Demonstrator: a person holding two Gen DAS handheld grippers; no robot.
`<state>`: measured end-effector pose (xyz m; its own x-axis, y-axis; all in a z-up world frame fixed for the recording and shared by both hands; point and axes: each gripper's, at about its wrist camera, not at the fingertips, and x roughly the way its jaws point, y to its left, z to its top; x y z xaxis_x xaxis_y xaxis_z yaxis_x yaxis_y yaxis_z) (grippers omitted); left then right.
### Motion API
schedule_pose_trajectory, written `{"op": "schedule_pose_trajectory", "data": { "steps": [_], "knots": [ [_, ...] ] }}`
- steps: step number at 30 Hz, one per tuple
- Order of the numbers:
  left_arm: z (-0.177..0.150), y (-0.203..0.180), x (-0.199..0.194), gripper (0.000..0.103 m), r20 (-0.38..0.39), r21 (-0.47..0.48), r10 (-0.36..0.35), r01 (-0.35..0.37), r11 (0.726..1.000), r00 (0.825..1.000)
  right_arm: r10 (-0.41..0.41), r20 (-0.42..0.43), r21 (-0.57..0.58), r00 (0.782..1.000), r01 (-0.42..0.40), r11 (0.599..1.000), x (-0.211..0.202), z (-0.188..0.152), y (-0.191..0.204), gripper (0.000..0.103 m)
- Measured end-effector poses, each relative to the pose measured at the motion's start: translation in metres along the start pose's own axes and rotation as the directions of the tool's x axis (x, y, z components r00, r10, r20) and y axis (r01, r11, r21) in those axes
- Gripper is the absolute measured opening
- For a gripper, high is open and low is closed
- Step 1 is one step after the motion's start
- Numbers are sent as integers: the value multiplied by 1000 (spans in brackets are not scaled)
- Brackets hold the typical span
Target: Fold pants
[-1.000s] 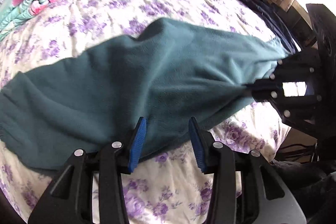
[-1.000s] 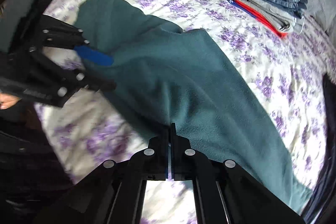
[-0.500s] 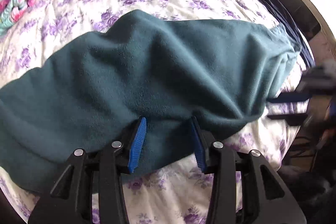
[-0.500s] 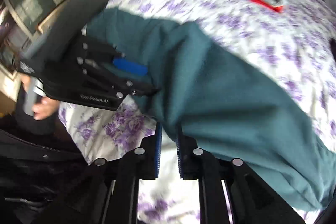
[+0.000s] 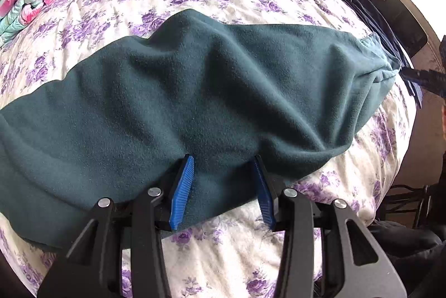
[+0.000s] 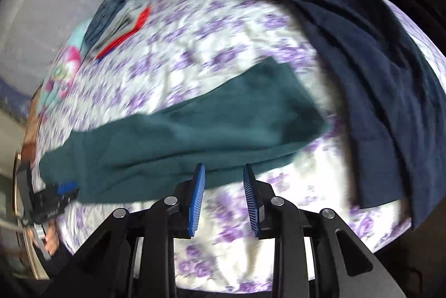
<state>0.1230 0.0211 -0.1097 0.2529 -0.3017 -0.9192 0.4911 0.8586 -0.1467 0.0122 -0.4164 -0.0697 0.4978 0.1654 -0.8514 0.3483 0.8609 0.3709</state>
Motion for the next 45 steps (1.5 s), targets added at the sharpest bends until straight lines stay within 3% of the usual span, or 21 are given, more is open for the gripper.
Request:
{"op": "schedule_pose_trajectory", "data": {
  "steps": [3, 6, 10, 13, 15, 21, 23, 25, 27, 29, 30, 32, 34, 36, 38, 40, 42, 45],
  "knots": [
    [0, 0, 0, 42, -1, 2, 1, -1, 1000, 1000, 10, -2, 105, 1000, -10, 994, -2, 7, -28, 30],
    [0, 0, 0, 42, -1, 2, -1, 1, 1000, 1000, -18, 3, 125, 1000, 18, 992, -2, 12, -37, 30],
    [1, -1, 1, 42, -3, 3, 2, -2, 1000, 1000, 11, -29, 172, 1000, -6, 985, 16, 21, -44, 30],
    [0, -2, 1, 42, -3, 4, 7, -7, 1000, 1000, 70, -65, 215, 995, -54, 975, 45, 30, -54, 39],
    [0, -1, 1, 42, -4, 4, 9, -9, 1000, 1000, 188, -6, 217, 982, -182, 959, 50, 34, -57, 7],
    [2, -3, 2, 42, -16, 4, 15, -15, 1000, 1000, 66, 148, 122, 987, -84, 989, -5, 32, -40, 7],
    [2, -3, 2, 42, -14, 11, 14, -14, 1000, 1000, 28, 118, 124, 993, -43, 991, 2, 32, -46, 7],
    [1, -3, 3, 42, -8, 19, 10, -10, 1000, 1000, 5, 18, 155, 1000, -8, 988, 34, 30, -60, 8],
    [0, -3, 3, 42, -2, 22, 5, -5, 1000, 1000, 38, 22, 171, 999, -41, 984, 48, 29, -69, 8],
    [0, -1, 2, 42, -2, 20, -5, 5, 1000, 1000, 47, 4, 163, 999, -47, 986, 41, 33, -65, 17],
    [-1, 0, 1, 42, 0, 17, -14, 14, 1000, 1000, 13, 1, 157, 1000, -13, 988, 33, 34, -61, 22],
    [-2, 7, -6, 42, 8, 0, -65, 65, 998, 998, -88, 3, 106, 996, 87, 990, 18, 36, -46, 30],
    [-5, 21, -21, 42, 43, -31, -93, 94, 995, 995, -195, 61, 30, 979, 193, 981, -7, 36, -23, 34],
    [-9, 43, -41, 42, 103, -79, -36, 44, 996, 994, -204, 142, -62, 969, 214, 975, -30, 34, 12, 43],
    [-12, 63, -49, 42, 113, -134, 13, 3, 991, 994, -111, 176, -175, 978, 142, 974, -38, 33, 53, 49],
    [-13, 86, -49, 42, 100, -196, 52, -32, 980, 994, 29, 146, -320, 989, 20, 947, -29, 30, 105, 49],
    [-13, 108, -41, 42, 70, -256, 80, -60, 965, 994, 157, 80, -439, 984, -106, 892, -7, 28, 157, 49],
    [-17, 122, -35, 41, 62, -285, 45, -25, 958, 997, 270, -86, -581, 959, -268, 768, 43, 25, 241, 41]
  ]
}}
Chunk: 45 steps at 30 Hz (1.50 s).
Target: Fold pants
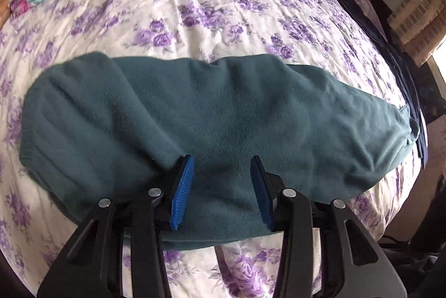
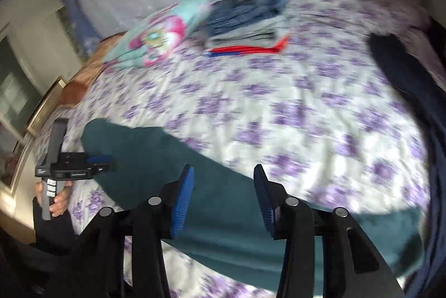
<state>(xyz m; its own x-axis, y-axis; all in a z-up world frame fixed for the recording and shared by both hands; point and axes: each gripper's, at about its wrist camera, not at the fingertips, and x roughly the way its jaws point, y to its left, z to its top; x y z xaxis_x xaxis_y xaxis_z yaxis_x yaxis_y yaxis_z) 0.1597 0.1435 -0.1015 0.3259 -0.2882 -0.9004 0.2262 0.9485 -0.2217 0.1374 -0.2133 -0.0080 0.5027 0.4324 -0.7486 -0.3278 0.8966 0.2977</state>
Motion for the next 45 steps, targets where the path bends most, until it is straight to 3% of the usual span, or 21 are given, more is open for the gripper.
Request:
{"op": "schedule_pose_trajectory", "data": {
  "steps": [3, 8, 12, 16, 21, 22, 24, 25, 29, 31, 32, 34, 36, 40, 41, 43, 45],
  "knots": [
    [-2, -5, 5, 41, 2, 32, 31, -31, 999, 1000, 97, -141, -116, 985, -114, 987, 70, 33, 40, 39],
    [-6, -2, 3, 41, 10, 35, 15, -15, 999, 1000, 79, -297, -195, 952, -141, 971, 146, 66, 66, 39],
    [-14, 11, 2, 33, 21, -10, -32, 33, 999, 999, 140, -401, -157, 905, -219, 963, 177, 72, 65, 39],
    [-18, 11, 2, 30, 21, -15, -28, 28, 999, 999, 187, -479, -106, 858, -268, 957, 198, 67, 62, 40],
    [-20, 8, 2, 29, 25, -6, -17, 17, 1000, 1000, 308, -500, -7, 809, -360, 933, 219, 70, 62, 41],
    [-20, 9, 2, 29, 26, -8, -19, 20, 1000, 999, 338, -501, 22, 797, -378, 925, 225, 72, 62, 39],
    [-20, 11, 1, 29, 28, -17, -31, 31, 999, 999, 377, -509, 54, 774, -408, 911, 235, 74, 65, 14],
    [-22, 12, 0, 29, 29, -20, -34, 35, 999, 999, 363, -508, 34, 781, -404, 914, 236, 73, 69, 8],
    [-21, 12, -1, 29, 28, -21, -24, 24, 999, 999, 212, -355, -183, 910, -291, 939, 195, 82, 97, 7],
    [-19, 10, -1, 29, 26, -12, -13, 13, 1000, 1000, 128, -264, -300, 956, -208, 931, 171, 86, 115, 7],
    [-18, 10, -1, 29, 25, -11, -12, 12, 1000, 1000, 81, -236, -357, 968, -164, 920, 167, 85, 123, 7],
    [-15, 10, 3, 29, 18, -17, -9, 10, 1000, 1000, -15, -240, -419, 971, -90, 904, 184, 79, 130, 7],
    [-14, 11, 5, 29, 17, -20, -10, 10, 1000, 1000, -59, -296, -419, 953, -74, 905, 214, 71, 122, 7],
    [-12, 7, 6, 29, 16, -9, 9, -9, 1000, 1000, 5, -290, -403, 957, -127, 906, 220, 72, 116, 12],
    [-11, 5, 6, 29, 14, -1, 17, -17, 1000, 1000, 13, -295, -380, 955, -130, 916, 216, 74, 113, 19],
    [-9, 0, 3, 30, 13, 18, 33, -33, 999, 999, 9, -282, -353, 959, -113, 929, 197, 78, 102, 27],
    [-4, -4, -8, 30, 21, 33, 38, -38, 999, 999, 28, -225, -338, 974, -105, 935, 166, 84, 103, 28]
  ]
}}
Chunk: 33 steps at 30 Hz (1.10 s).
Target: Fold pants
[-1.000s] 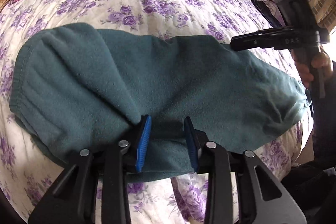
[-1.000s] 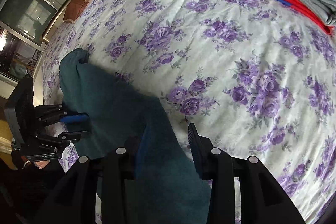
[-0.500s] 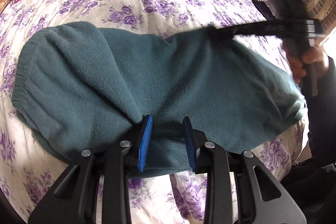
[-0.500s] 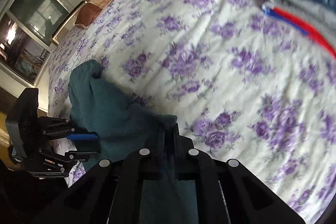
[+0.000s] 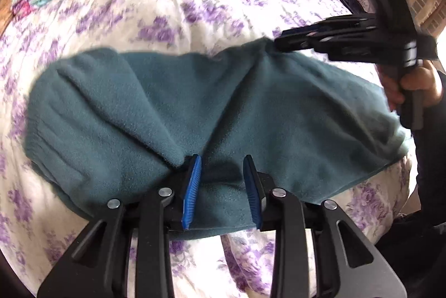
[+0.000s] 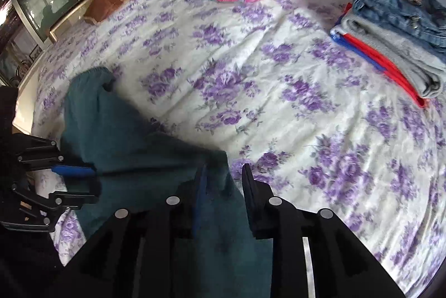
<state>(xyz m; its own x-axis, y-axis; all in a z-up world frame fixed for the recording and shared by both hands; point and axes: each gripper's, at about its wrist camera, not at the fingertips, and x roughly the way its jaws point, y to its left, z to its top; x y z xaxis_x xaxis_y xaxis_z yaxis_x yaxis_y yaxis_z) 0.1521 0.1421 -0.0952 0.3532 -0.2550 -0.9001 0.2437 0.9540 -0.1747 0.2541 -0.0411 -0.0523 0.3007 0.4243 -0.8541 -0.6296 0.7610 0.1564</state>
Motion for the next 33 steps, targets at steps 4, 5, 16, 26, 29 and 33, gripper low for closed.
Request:
{"op": "schedule_pose_trajectory", "data": {
  "steps": [4, 5, 16, 26, 29, 33],
  "knots": [
    [23, -14, -26, 43, 50, 22, -61, 60, 998, 997, -59, 95, 27, 994, 57, 998, -61, -27, -1, 48],
    [32, -21, -26, 49, 51, 28, -90, 88, 996, 995, -72, 84, 45, 994, 69, 997, -68, -37, -3, 48],
    [99, -81, 79, 39, -116, 93, -89, 100, 991, 989, -188, 9, 320, 982, 176, 931, -134, -168, -37, 20],
    [89, -84, 78, 39, -72, 137, -77, 87, 987, 994, -197, -138, 502, 971, 240, 831, -94, -248, -51, 20],
    [89, -80, 78, 39, -68, 137, -94, 103, 985, 993, -202, -126, 509, 971, 238, 827, -99, -257, -41, 20],
    [90, -78, 77, 40, -63, 130, -112, 119, 984, 992, -222, -89, 528, 971, 235, 816, -98, -263, -39, 20]
  ]
}}
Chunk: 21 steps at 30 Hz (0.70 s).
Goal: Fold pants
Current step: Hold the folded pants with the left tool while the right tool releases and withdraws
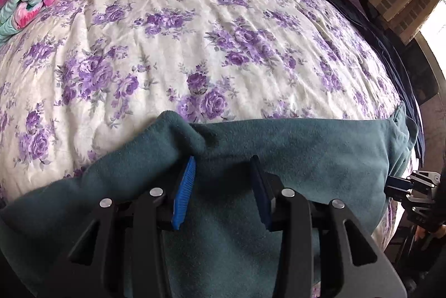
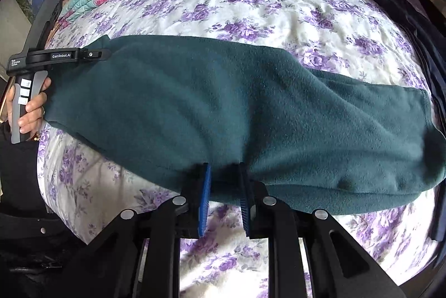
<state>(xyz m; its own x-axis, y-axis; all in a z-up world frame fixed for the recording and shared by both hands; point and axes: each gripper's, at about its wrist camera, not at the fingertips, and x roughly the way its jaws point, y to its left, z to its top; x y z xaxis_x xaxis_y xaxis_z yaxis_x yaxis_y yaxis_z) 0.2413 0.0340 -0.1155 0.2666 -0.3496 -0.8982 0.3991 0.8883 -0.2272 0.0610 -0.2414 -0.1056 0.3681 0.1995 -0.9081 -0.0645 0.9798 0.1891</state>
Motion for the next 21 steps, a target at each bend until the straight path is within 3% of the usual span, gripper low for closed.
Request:
{"op": "schedule_pose_trajectory", "data": {
  "steps": [2, 4, 6, 7, 8, 11, 14, 19, 21],
  "knots": [
    [-2, -1, -2, 40, 12, 0, 6, -6, 1000, 1000, 39, 43, 37, 998, -40, 999, -13, -2, -6, 20],
    [-6, -3, -7, 40, 25, -4, 24, -24, 1000, 999, 81, 139, 96, 987, -95, 991, -45, -9, -22, 20],
    [-11, -14, -17, 40, 36, 4, 53, -54, 999, 998, 34, 243, 176, 969, -78, 981, -85, -24, -47, 32],
    [-13, -23, -23, 40, 42, 16, 48, -49, 999, 998, -4, 272, 226, 962, -60, 972, -99, -32, -62, 49],
    [-16, -35, -30, 40, 50, 38, 33, -35, 999, 998, -38, 284, 277, 958, -44, 960, -110, -41, -77, 53],
    [-21, -84, -47, 43, 67, 123, -22, 14, 992, 998, -87, 280, 424, 956, -42, 905, -119, -66, -120, 53],
    [-24, -138, -39, 47, 14, 195, -104, 100, 976, 994, -38, 308, 531, 951, -138, 836, -111, -86, -152, 51],
    [-37, -191, 7, 47, -115, 263, -89, 117, 958, 989, 53, 364, 617, 930, -283, 734, -85, -92, -193, 49],
    [-43, -196, 14, 47, -109, 270, -54, 82, 959, 993, 79, 364, 643, 928, -311, 699, -71, -89, -205, 49]
  ]
}}
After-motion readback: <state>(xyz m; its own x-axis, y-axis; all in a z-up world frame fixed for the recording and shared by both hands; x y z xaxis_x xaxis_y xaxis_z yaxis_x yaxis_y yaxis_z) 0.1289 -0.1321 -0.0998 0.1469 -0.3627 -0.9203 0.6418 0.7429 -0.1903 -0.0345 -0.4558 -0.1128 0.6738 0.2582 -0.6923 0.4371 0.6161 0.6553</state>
